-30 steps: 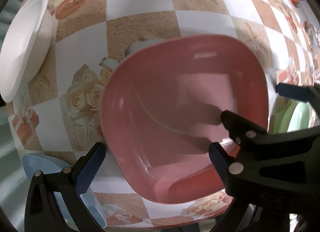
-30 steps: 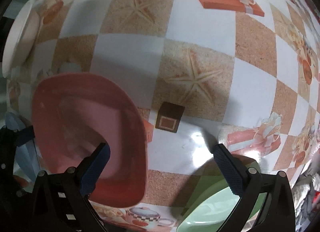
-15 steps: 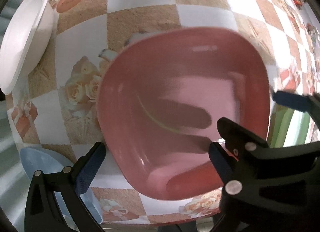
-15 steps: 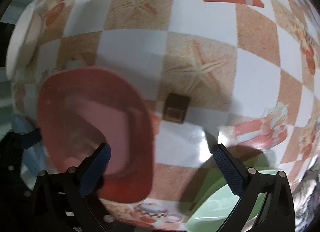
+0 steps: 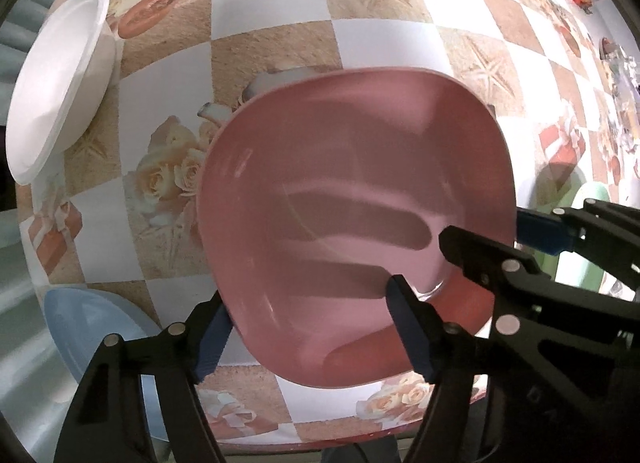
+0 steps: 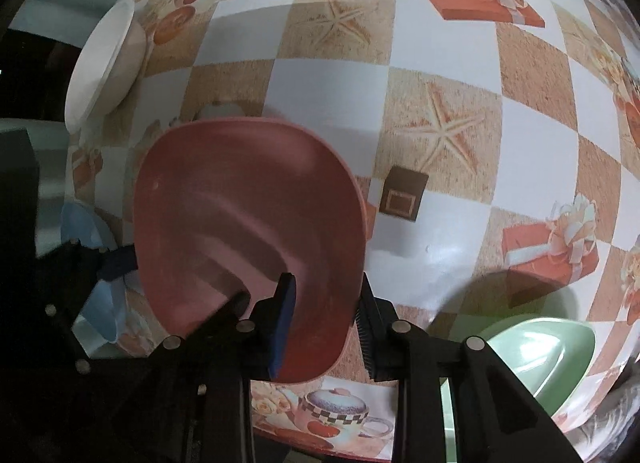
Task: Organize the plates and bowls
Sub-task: 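Lift the pink plate with the right tool and carry it over the blue plate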
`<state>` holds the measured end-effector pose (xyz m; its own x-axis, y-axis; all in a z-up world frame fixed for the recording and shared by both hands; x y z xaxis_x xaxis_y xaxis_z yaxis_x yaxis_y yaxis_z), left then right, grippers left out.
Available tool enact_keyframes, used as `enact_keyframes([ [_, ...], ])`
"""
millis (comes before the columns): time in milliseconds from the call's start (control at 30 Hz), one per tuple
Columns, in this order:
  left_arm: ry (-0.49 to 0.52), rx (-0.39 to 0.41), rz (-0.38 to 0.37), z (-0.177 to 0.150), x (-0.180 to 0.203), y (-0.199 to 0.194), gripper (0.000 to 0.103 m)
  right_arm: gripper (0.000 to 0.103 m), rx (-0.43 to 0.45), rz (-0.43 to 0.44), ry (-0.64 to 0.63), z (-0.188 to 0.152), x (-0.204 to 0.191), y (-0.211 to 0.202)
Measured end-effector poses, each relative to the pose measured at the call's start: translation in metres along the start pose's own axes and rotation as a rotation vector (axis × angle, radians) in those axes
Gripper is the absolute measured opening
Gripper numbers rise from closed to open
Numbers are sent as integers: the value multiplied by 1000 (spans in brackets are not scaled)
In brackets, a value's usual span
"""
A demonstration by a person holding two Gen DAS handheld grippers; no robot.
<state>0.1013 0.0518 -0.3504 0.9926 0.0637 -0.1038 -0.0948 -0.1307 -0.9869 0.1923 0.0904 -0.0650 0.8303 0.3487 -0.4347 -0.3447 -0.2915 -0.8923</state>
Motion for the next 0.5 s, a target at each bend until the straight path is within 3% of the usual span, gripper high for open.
enact_keyframes([
  [200,5,-14,-10,-29,9,2,76,32,-20,4,1,-31,7,-3],
  [333,25,-32,-12,-77,9,2,76,32,-39,9,3,-51,10,-2],
  [500,39,-36,-7,-127,16,29,76,32,-61,13,-4,-78,12,1],
])
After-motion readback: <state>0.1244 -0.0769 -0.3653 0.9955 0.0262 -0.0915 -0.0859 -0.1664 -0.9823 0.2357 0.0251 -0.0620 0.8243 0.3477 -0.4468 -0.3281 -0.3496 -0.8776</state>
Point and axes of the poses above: each gripper's, at about its wrist camera, not at the fingertips, and y roughly the way its jaws point, x to its right, z to its top, the point moved 4 cm from there along y, roughly the way its jaws point, and after that the axes turned 6 degrees about z, right-handed, at the moved point
